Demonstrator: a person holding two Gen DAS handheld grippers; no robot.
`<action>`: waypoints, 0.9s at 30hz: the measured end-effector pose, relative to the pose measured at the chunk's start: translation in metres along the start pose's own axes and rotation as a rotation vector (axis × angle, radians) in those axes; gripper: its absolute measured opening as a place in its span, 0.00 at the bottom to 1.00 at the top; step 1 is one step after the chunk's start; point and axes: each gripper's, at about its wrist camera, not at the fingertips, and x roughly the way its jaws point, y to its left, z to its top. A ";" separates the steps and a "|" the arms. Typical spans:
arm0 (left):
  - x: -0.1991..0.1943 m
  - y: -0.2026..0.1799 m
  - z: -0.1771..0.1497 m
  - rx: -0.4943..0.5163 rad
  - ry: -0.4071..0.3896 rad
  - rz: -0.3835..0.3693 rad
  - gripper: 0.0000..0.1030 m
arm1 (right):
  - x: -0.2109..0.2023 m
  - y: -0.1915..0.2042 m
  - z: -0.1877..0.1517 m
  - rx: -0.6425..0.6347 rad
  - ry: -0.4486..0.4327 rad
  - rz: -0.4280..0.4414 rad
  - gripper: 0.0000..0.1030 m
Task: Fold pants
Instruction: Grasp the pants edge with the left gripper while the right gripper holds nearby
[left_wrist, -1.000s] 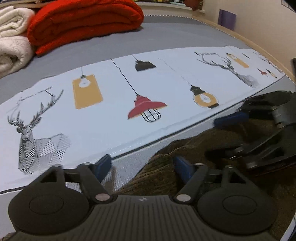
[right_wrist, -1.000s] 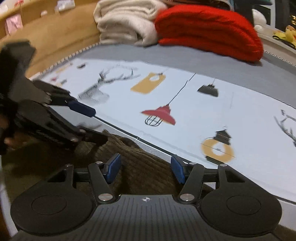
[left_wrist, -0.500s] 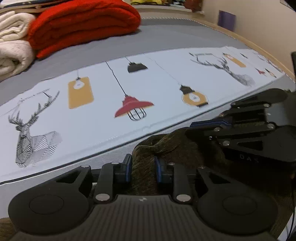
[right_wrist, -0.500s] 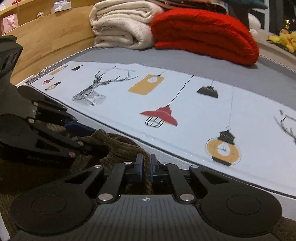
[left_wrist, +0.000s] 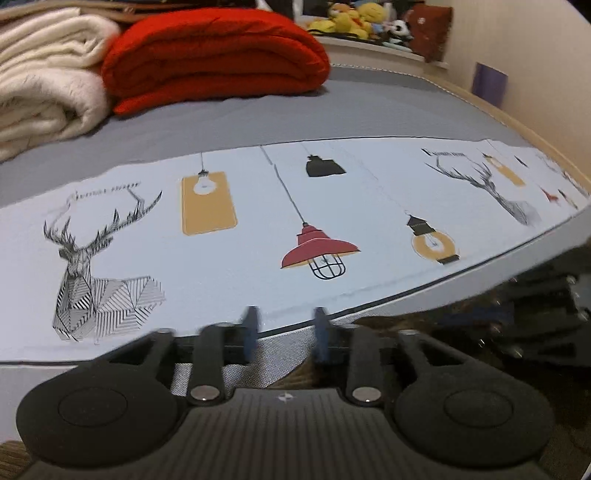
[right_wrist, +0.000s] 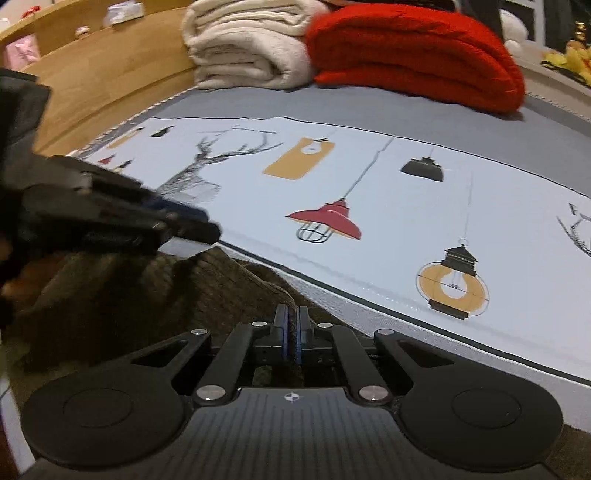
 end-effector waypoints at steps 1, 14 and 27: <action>0.003 -0.002 -0.001 0.011 0.012 -0.014 0.45 | -0.001 -0.001 0.000 -0.005 0.008 0.014 0.04; -0.013 -0.007 -0.031 0.110 -0.008 -0.040 0.46 | 0.005 -0.012 0.015 0.102 -0.049 0.038 0.20; -0.032 -0.006 -0.046 0.255 0.053 -0.149 0.55 | 0.007 0.030 0.008 -0.103 0.046 0.155 0.46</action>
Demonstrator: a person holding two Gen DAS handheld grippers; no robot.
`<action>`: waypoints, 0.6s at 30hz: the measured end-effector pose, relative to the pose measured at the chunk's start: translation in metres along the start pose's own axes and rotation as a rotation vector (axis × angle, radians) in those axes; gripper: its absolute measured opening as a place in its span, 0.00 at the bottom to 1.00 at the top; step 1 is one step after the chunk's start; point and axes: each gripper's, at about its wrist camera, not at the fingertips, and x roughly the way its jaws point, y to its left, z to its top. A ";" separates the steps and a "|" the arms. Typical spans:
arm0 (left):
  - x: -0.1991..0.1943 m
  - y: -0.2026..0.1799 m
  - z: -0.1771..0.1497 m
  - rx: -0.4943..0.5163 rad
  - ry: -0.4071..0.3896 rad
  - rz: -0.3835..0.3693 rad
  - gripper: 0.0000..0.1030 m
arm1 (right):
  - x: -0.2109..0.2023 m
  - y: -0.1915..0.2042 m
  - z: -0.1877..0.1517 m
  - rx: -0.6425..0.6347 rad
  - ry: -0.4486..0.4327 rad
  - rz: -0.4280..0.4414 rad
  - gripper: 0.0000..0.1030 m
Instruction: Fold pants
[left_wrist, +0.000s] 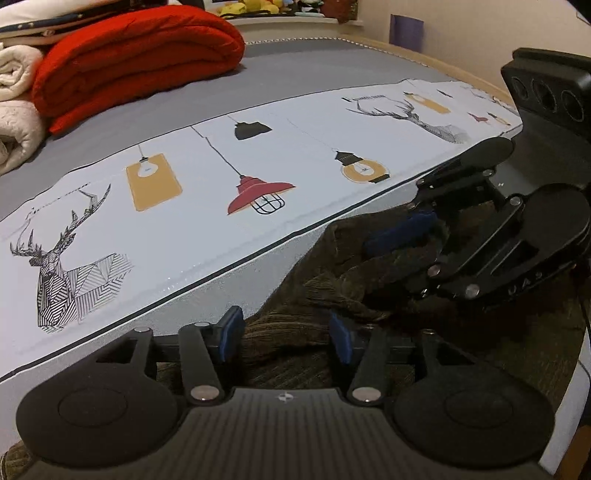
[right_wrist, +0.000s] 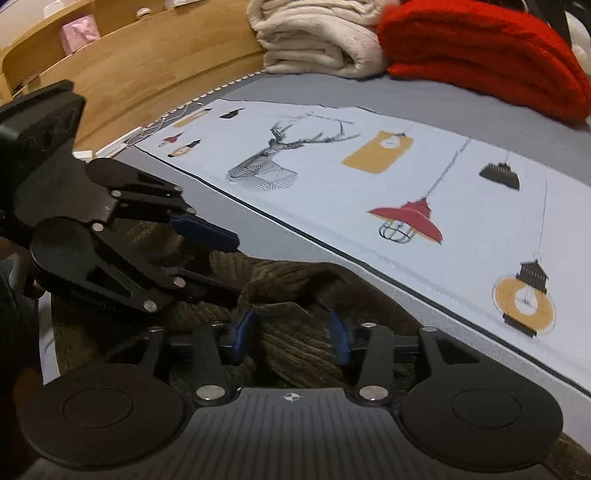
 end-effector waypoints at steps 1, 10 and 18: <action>0.002 -0.001 0.001 0.003 -0.002 -0.004 0.55 | 0.001 0.002 0.000 -0.008 0.005 0.003 0.48; 0.028 0.009 0.009 -0.042 -0.006 -0.069 0.36 | 0.009 0.013 -0.002 -0.100 -0.001 -0.051 0.13; 0.030 0.014 0.024 -0.143 -0.042 0.039 0.05 | 0.006 -0.006 0.008 0.009 -0.129 -0.136 0.04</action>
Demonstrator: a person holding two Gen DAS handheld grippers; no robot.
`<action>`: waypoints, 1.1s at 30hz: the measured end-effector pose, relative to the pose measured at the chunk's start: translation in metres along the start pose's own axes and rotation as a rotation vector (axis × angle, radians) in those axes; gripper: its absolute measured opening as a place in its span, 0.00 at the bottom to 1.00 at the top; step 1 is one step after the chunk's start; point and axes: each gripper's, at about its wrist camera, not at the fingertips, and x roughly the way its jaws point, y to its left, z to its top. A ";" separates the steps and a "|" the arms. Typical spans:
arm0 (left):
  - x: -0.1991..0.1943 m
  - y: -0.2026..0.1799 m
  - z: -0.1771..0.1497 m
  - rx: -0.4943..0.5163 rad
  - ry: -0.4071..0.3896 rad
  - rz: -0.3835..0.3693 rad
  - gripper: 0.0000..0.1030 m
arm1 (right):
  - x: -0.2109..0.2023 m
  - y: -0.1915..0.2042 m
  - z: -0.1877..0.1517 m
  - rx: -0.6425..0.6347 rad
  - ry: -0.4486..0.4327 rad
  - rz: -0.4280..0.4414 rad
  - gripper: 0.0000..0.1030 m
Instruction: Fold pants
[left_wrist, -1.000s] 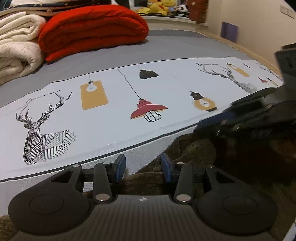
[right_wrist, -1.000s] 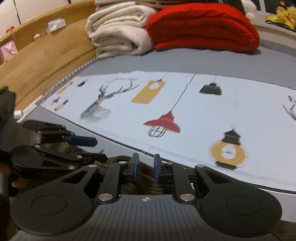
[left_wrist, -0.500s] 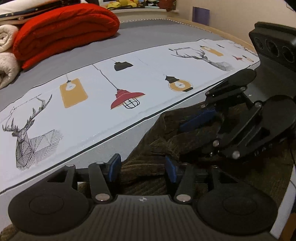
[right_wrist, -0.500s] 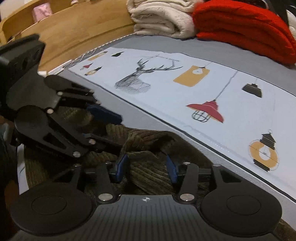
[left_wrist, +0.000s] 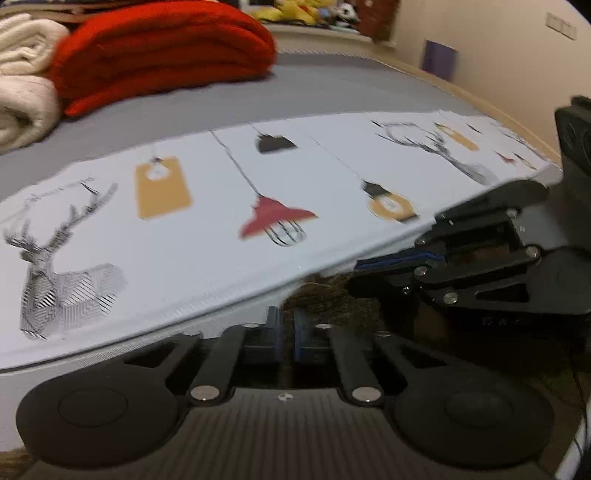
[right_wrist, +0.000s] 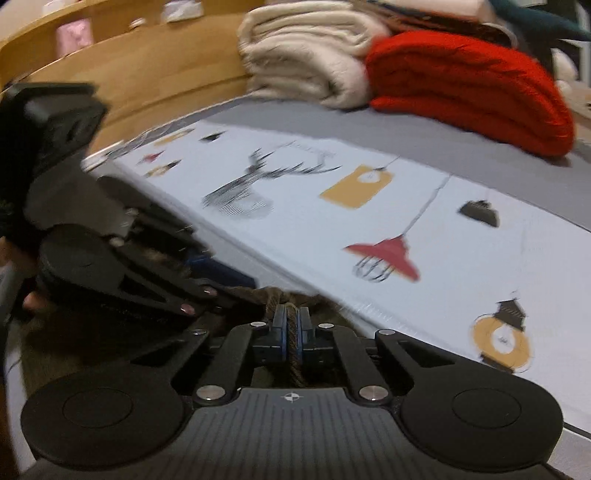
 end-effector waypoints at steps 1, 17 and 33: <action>0.003 0.001 0.001 -0.009 -0.001 0.014 0.04 | 0.005 -0.001 0.000 0.015 0.000 -0.020 0.04; -0.025 0.014 -0.004 -0.103 0.032 0.112 0.85 | -0.035 -0.021 -0.005 0.097 0.002 -0.131 0.31; -0.072 -0.009 -0.090 -0.126 0.097 0.296 0.95 | -0.085 0.015 -0.089 0.143 0.235 -0.309 0.59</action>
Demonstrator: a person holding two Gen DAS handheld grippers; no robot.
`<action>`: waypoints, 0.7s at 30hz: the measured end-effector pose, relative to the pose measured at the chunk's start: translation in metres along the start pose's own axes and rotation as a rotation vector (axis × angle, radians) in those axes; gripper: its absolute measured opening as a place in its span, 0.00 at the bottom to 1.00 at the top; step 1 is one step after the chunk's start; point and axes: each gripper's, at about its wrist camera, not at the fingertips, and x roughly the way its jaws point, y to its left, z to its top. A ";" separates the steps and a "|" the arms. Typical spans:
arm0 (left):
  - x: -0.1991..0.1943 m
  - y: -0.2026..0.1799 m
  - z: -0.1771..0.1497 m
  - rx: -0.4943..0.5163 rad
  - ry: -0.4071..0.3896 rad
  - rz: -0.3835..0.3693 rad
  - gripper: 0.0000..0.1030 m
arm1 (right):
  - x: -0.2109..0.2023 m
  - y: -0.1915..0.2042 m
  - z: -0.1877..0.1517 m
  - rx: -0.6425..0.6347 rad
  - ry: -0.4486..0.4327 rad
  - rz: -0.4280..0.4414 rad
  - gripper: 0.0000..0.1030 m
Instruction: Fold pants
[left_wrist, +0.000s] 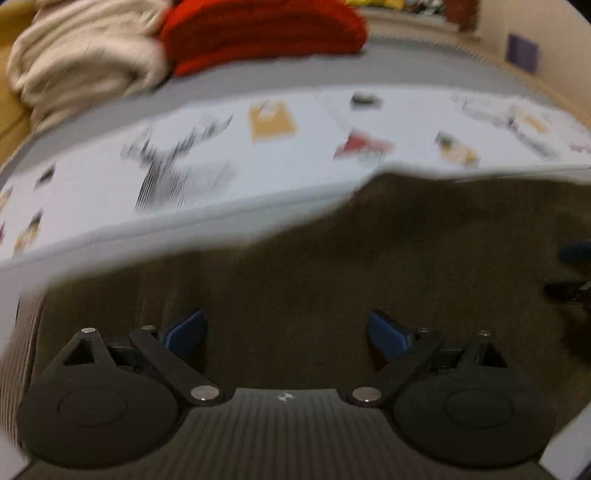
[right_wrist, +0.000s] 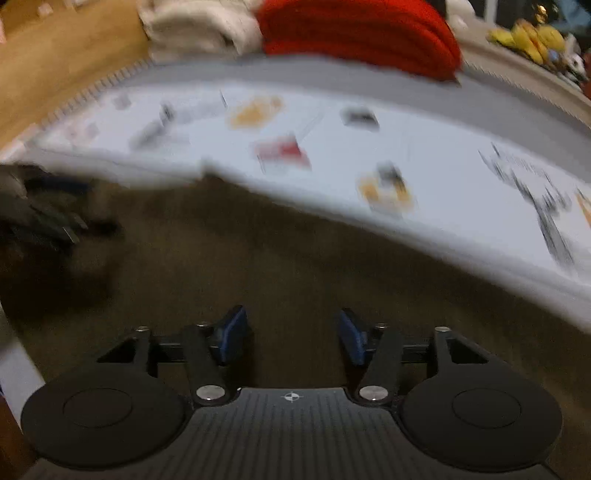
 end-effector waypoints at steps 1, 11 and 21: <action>-0.005 0.002 -0.009 0.021 -0.015 0.008 0.95 | -0.008 -0.002 -0.011 -0.014 -0.049 -0.003 0.58; -0.044 0.039 -0.057 0.012 -0.063 0.194 1.00 | -0.060 -0.135 -0.073 0.282 -0.033 -0.230 0.69; -0.093 0.045 -0.066 -0.081 -0.097 0.187 1.00 | -0.121 -0.209 -0.139 0.571 -0.064 -0.521 0.82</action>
